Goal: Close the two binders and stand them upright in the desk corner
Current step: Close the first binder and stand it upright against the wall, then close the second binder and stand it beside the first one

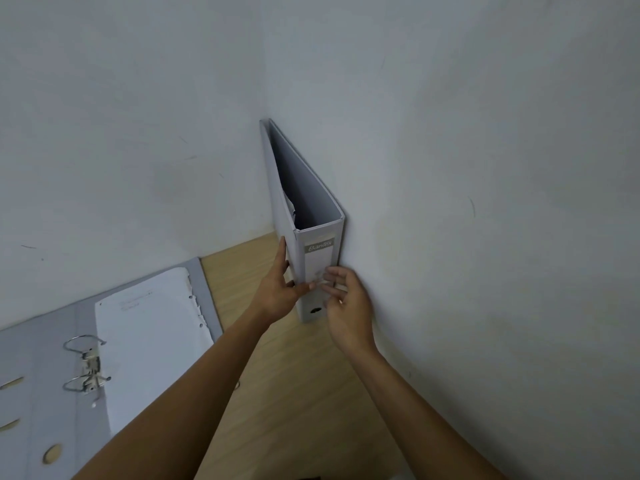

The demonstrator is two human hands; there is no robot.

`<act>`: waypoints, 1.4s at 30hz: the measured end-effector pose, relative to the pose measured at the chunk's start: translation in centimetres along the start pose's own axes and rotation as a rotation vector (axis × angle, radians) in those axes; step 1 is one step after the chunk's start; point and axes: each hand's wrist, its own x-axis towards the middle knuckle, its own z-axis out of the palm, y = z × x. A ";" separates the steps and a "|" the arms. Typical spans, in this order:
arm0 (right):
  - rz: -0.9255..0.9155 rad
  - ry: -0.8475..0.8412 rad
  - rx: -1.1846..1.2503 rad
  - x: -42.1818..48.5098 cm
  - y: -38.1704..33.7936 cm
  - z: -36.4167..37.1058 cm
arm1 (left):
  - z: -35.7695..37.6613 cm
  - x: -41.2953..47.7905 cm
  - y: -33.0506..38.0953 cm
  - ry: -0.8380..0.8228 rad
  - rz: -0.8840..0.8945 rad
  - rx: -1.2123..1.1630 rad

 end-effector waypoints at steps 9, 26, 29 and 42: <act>-0.005 -0.018 0.017 -0.1 0.1 0.2 | -0.5 -0.7 -0.1 0.033 -0.071 0.061; 0.132 -0.364 -0.243 -7.8 3.1 10.9 | -11.8 -16.7 -8.9 0.132 -0.368 -0.128; 0.165 -0.436 -0.276 -10.5 3.8 15.1 | -15.9 -20.4 -11.8 0.189 -0.416 -0.152; 0.230 -0.780 -0.460 -20.3 7.7 33.7 | -31.1 -35.1 -22.9 0.453 -0.657 -0.236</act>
